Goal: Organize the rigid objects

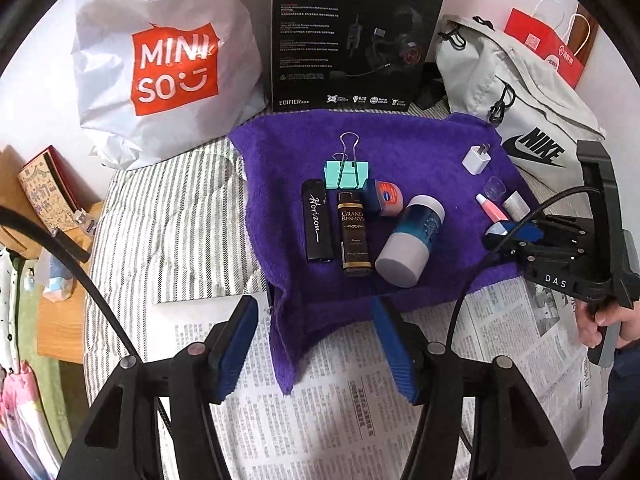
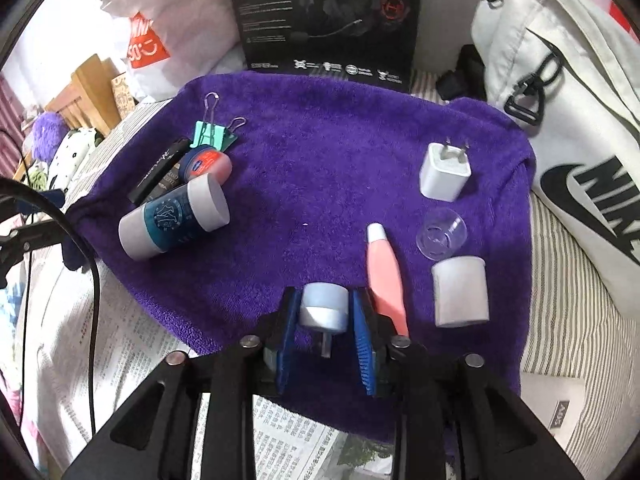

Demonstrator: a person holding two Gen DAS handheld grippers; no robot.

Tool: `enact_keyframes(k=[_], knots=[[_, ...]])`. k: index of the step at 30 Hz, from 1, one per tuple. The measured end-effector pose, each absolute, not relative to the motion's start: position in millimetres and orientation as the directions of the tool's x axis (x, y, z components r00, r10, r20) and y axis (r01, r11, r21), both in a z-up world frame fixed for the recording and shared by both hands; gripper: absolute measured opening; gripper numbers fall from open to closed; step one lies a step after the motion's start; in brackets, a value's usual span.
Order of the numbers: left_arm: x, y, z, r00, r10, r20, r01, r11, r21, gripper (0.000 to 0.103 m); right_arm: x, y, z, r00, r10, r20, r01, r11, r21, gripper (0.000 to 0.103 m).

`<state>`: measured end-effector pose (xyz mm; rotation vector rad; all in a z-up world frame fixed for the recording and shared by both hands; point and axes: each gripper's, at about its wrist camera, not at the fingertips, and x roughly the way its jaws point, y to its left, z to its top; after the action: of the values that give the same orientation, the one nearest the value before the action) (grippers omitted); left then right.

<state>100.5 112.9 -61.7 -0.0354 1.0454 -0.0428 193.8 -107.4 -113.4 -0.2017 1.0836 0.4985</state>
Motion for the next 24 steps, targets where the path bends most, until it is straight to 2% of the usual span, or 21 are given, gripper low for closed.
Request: enact_keyframes(k=[2, 5, 7, 10, 13, 14, 15, 17, 20, 24], knots=[[97, 110, -58, 0.506, -0.048, -0.861, 0.025, 0.999, -0.041, 0.061, 192, -111, -112, 0.362, 0.29, -0.886, -0.47, 0.878, 0.095, 0.042], [93, 105, -55, 0.513, -0.043, -0.858, 0.027, 0.999, -0.034, 0.07, 184, -116, -105, 0.374, 0.285, -0.882, -0.447, 0.889, 0.097, 0.043], [90, 102, -52, 0.514, -0.046, -0.856, 0.025, 0.999, -0.038, 0.071, 179, -120, -99, 0.381, 0.281, -0.881, -0.438, 0.894, 0.096, 0.047], [84, 96, -48, 0.517, -0.032, -0.856, 0.01, 0.999, -0.031, 0.073, 168, -127, -87, 0.401, 0.276, -0.874, -0.416, 0.904, 0.095, 0.058], [77, 88, -42, 0.526, -0.012, -0.85, -0.006, 1.0, -0.017, 0.08, 153, -136, -72, 0.407, 0.284, -0.868, -0.397, 0.911, 0.112, 0.06], [73, 84, -39, 0.534, -0.007, -0.846, -0.014, 1.0, -0.017, 0.082, 148, -137, -68, 0.409, 0.28, -0.869, -0.393, 0.913, 0.109, 0.064], [70, 81, -36, 0.538, -0.005, -0.843, -0.021, 1.0, -0.019, 0.084, 142, -139, -63, 0.415, 0.268, -0.869, -0.388, 0.916, 0.098, 0.077], [63, 75, -30, 0.55, 0.002, -0.835, -0.039, 0.999, -0.024, 0.09, 129, -142, -52, 0.452, 0.238, -0.86, -0.375, 0.925, 0.058, 0.093], [53, 65, -21, 0.56, 0.0, -0.828, -0.064, 0.997, -0.043, 0.099, 108, -147, -36, 0.499, 0.216, -0.839, -0.365, 0.931, 0.022, 0.1], [40, 48, -12, 0.567, -0.002, -0.824, -0.062, 0.997, -0.045, 0.1, 85, -158, -25, 0.497, 0.219, -0.84, -0.333, 0.942, 0.049, 0.103]])
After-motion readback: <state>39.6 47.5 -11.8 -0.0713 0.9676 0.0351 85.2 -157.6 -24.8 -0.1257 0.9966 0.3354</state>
